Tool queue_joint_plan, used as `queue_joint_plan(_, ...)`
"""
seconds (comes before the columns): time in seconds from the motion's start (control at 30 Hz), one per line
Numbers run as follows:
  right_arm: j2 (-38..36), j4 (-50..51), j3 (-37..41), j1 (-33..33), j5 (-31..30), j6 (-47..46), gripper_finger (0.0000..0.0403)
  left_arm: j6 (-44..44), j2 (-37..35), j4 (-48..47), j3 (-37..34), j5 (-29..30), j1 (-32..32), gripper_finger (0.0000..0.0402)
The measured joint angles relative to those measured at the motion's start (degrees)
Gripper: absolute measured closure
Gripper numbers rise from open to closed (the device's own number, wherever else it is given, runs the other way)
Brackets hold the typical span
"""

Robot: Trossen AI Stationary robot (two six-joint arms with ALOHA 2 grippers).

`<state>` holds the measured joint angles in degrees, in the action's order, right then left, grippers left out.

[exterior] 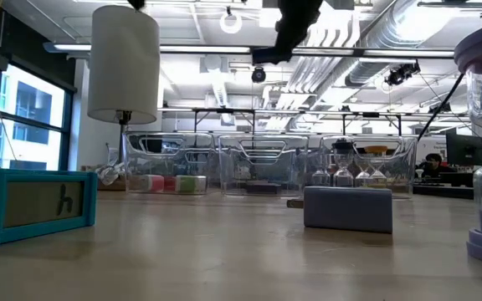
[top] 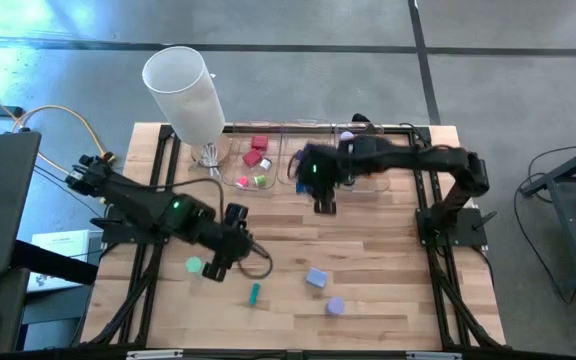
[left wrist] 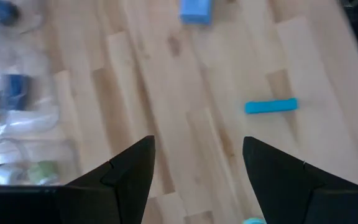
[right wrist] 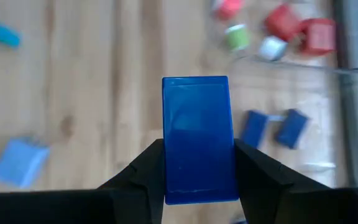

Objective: Pick & Place Office items
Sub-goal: Put the dark blue digital clock into the middle transparent bin

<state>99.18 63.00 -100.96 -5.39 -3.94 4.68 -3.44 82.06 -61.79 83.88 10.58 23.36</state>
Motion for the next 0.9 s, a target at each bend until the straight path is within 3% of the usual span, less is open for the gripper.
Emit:
queue_joint_plan(0.43,5.15,-7.43,-0.36,-18.29,10.69,7.63,0.0263,4.17,-0.42,-0.64,0.00,-1.51,-12.47,0.0167)
queue_joint_plan(0.9,18.99,-8.84,-0.34,-23.96,15.08,8.88,0.0263,5.78,-0.37,-0.79,0.00,-5.11,-14.64,0.0167)
